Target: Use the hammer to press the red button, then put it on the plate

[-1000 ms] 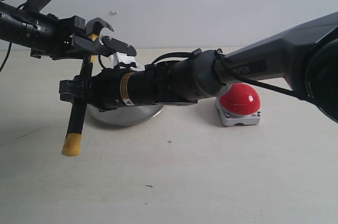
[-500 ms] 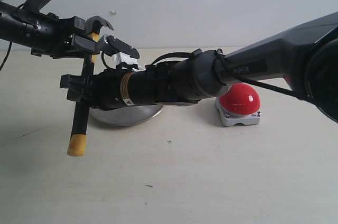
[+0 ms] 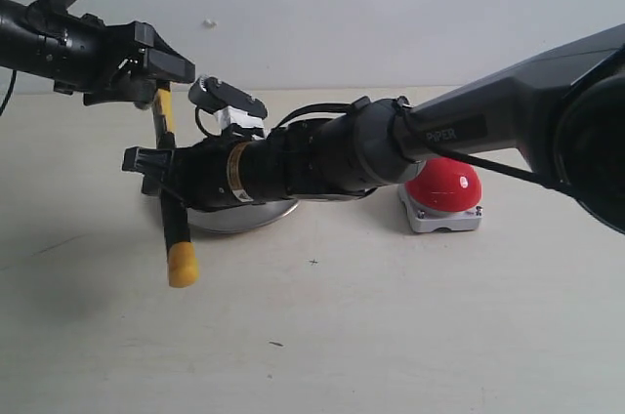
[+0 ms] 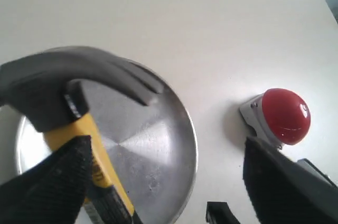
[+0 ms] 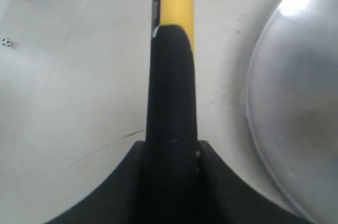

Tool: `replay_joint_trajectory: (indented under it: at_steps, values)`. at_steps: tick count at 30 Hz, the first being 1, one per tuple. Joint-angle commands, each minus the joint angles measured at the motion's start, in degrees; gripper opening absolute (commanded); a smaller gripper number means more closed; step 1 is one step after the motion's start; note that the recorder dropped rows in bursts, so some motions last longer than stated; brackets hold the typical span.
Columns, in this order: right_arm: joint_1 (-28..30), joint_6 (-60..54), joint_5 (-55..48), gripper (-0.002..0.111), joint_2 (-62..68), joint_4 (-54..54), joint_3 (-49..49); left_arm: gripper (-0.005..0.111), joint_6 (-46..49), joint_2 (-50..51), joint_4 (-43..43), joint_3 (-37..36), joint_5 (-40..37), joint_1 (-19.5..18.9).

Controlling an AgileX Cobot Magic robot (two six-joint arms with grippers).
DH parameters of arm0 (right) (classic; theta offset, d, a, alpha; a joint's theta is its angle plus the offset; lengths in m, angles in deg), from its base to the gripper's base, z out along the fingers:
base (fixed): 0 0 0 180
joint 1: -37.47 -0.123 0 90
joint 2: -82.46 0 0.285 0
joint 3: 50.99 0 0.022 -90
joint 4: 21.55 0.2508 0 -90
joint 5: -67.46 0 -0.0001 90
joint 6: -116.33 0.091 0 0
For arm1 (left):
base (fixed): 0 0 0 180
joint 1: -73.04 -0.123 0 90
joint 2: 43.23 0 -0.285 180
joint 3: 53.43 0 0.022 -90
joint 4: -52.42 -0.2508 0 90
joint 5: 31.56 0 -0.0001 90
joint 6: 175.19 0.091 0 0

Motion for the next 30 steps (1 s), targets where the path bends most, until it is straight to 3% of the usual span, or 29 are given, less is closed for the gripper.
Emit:
replay_joint_trajectory:
  at_steps: [1, 4, 10, 12, 13, 15, 18, 21, 22, 26, 30]
  values:
    - [0.03, -2.47, -3.98, 0.000, -2.14, 0.49, -0.32, 0.076, 0.27, -0.83, 1.15, 0.38, -0.96, -2.01]
    - [0.16, -3.15, -7.80, 0.000, -3.31, 0.49, -0.32, 0.068, 0.27, -1.23, 2.07, 0.38, -2.88, -3.26]
    - [2.29, -4.06, -12.26, 0.000, -8.05, -3.14, -0.19, 0.040, 2.15, -5.15, 4.10, -0.79, -6.95, -5.44]
    - [2.76, -4.57, -19.57, 0.000, -12.29, -7.26, 1.09, 0.026, 2.78, -8.10, 4.93, -2.58, -7.98, -6.40]
    - [2.76, -7.24, -24.19, 0.000, -16.03, -9.25, 2.76, 0.012, 5.78, -10.30, 5.80, -5.14, -7.98, -6.52]
    - [2.76, -13.13, -25.69, 0.000, -22.12, -9.30, 6.78, 0.000, 14.37, -14.53, 7.45, -11.40, -8.28, -6.52]
    - [2.76, -15.61, -26.22, 0.000, -30.15, -9.41, 12.78, 0.000, 24.81, -22.67, 15.01, -22.92, -3.45, -6.52]
    - [2.76, -16.11, -28.44, 0.000, -40.04, -9.65, 21.65, 0.000, 43.12, -36.40, 34.34, -39.63, 7.68, -6.52]
    - [2.76, -17.28, -29.42, 0.000, -43.46, -9.64, 24.44, 0.000, 47.26, -42.18, 35.24, -44.25, 9.27, -6.52]
    - [2.76, -18.40, -33.74, 0.000, -54.58, -9.64, 35.45, 0.000, 46.56, -65.45, 35.24, -55.37, 16.85, -6.52]
    - [2.76, -18.40, -33.92, 0.000, -60.60, -9.64, 41.56, 0.000, 44.12, -84.01, 35.24, -61.19, 21.27, -6.52]
